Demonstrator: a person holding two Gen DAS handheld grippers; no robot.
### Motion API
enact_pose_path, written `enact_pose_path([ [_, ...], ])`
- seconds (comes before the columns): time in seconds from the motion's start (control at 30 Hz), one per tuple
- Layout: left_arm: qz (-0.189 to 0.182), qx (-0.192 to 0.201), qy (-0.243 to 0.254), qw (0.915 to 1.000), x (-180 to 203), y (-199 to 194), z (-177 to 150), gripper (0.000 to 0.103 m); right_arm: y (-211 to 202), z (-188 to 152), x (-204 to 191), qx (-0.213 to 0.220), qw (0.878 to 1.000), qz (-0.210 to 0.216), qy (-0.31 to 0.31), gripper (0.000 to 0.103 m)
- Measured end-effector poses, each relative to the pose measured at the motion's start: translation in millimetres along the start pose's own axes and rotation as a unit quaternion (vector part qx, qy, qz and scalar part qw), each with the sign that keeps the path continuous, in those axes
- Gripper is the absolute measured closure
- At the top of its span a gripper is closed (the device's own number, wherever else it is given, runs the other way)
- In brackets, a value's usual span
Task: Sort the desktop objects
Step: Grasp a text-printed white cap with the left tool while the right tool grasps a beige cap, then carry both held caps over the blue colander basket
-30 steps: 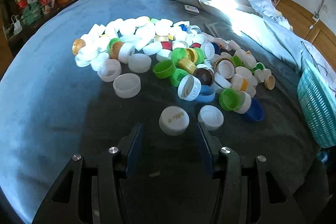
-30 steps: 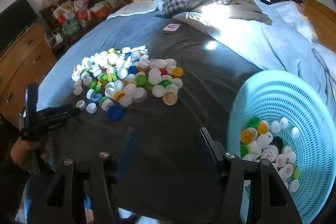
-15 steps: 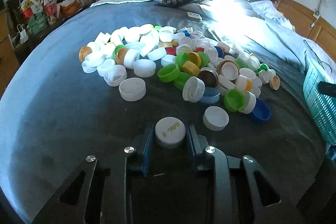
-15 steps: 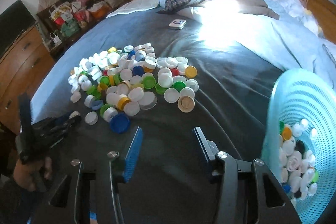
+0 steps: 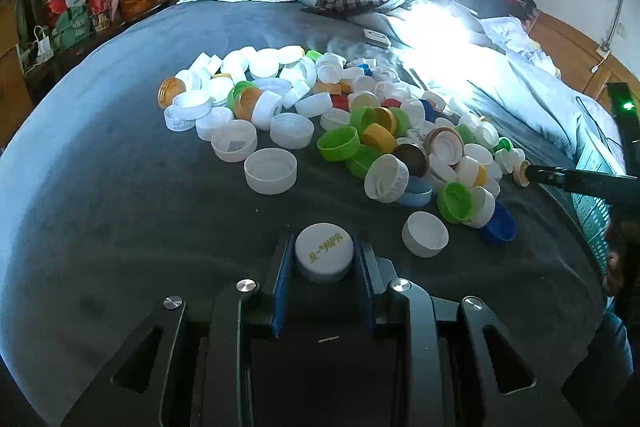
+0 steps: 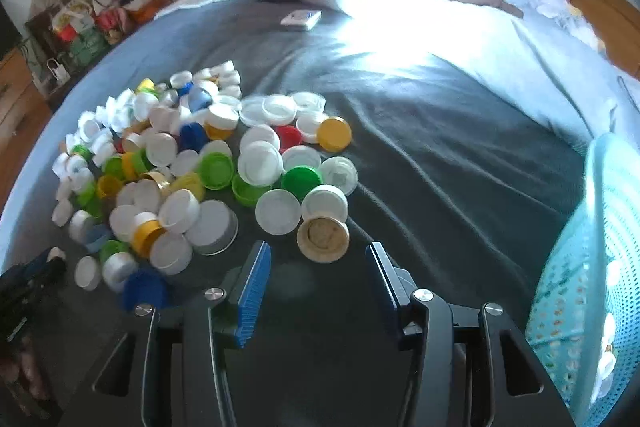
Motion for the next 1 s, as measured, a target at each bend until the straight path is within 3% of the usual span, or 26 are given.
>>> enact_pose_path([
  [0.13, -0.006, 0.003, -0.005, 1.0, -1.5, 0.1, -0.1, 0.078, 20.7, 0.2, 2.8, -0.015, 1.0, -0.021, -0.004, 0.052],
  [0.17, -0.005, 0.003, -0.006, 1.0, -1.6, 0.1, -0.2, 0.078, 24.9, -0.7, 3.8, -0.021, 1.0, -0.021, -0.003, 0.066],
  [0.2, -0.004, 0.003, -0.004, 1.0, -1.2, 0.4, -0.1, 0.078, 29.3, -2.3, 4.7, -0.027, 0.999, -0.021, -0.001, 0.068],
  [0.37, 0.001, 0.003, -0.004, 1.0, -1.1, 1.0, 0.4, 0.078, 24.9, -7.7, 5.5, -0.017, 1.0, 0.001, 0.009, 0.07],
  [0.7, 0.017, 0.011, -0.025, 0.9995, 4.6, -18.1, 6.9, 0.078, -49.6, -5.0, -16.7, 0.033, 0.999, 0.034, -0.011, 0.069],
  [1.0, 0.043, 0.03, -0.028, 0.9982, 25.4, -62.9, 28.4, 0.078, -126.4, -4.7, -41.2, 0.091, 0.993, 0.051, -0.046, 0.069],
])
Point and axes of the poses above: each gripper's, at about its wrist camera, not at the fingertips, and y roughly the way its jaws point, x to its right, z to its top, the point moved 9 cm from there along y, roughly the way its jaws point, and after that the axes turned 8 degrees about -x, right-handed, at the moved point
